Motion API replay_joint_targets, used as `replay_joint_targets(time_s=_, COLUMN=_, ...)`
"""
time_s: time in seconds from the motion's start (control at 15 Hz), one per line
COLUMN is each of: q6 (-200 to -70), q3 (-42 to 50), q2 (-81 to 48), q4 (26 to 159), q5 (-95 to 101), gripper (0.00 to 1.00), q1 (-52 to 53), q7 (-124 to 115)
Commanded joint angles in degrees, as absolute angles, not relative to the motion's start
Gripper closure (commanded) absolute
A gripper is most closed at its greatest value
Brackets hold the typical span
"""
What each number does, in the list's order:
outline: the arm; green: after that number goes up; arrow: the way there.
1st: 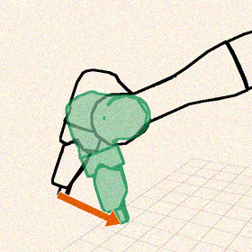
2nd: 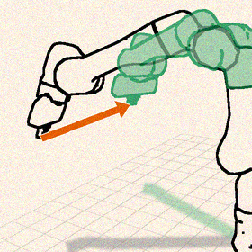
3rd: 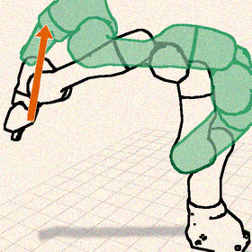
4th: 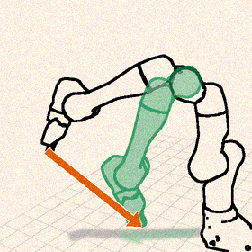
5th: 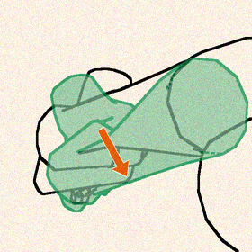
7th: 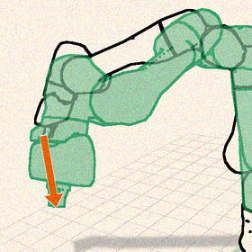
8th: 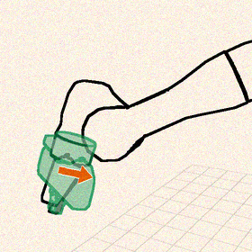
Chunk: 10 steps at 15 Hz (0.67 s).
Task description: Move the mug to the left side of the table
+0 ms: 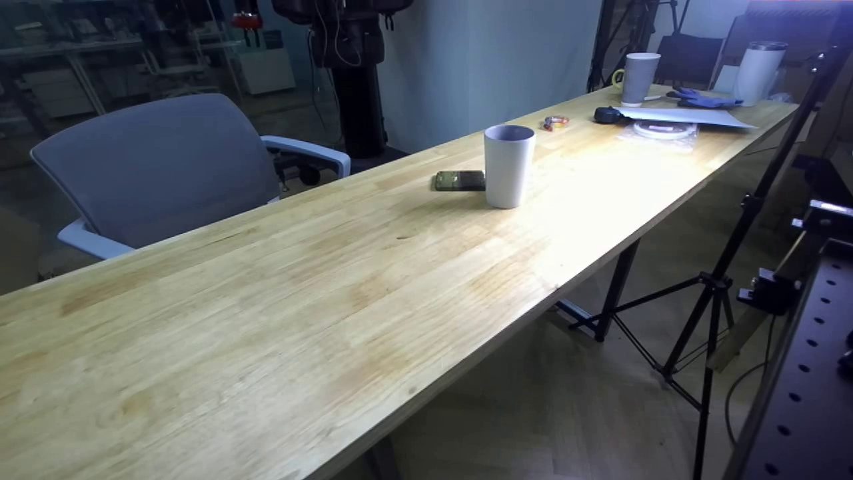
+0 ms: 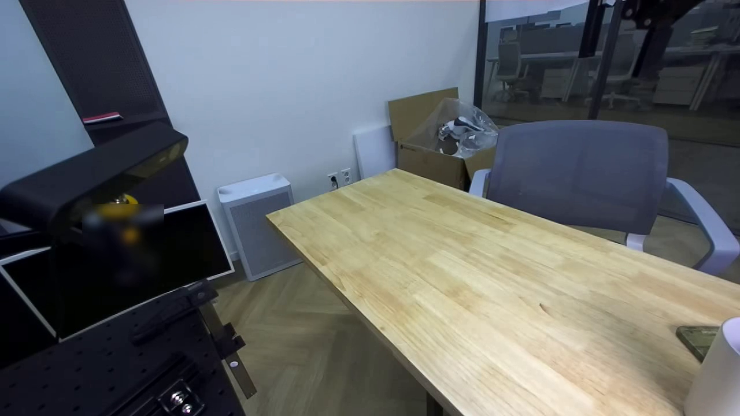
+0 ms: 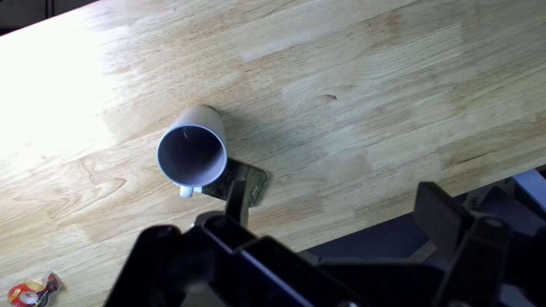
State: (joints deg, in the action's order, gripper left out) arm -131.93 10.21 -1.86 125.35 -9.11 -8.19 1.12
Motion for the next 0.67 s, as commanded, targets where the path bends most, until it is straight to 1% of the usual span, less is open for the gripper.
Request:
replay_joint_targets(time_s=0.0, q6=-131.81, q3=9.78, q2=-1.87, q4=125.25, q5=-9.07, gripper=0.00, q1=-8.63, q7=1.10)
replay_joint_targets(time_s=0.27, q6=-131.80, q3=9.78, q2=-1.87, q4=125.24, q5=-9.07, gripper=0.00, q1=-8.63, q7=1.10)
replay_joint_targets(time_s=0.6, q6=-136.38, q3=10.29, q2=-6.19, q4=121.75, q5=-8.64, gripper=0.00, q1=-9.26, q7=-0.40)
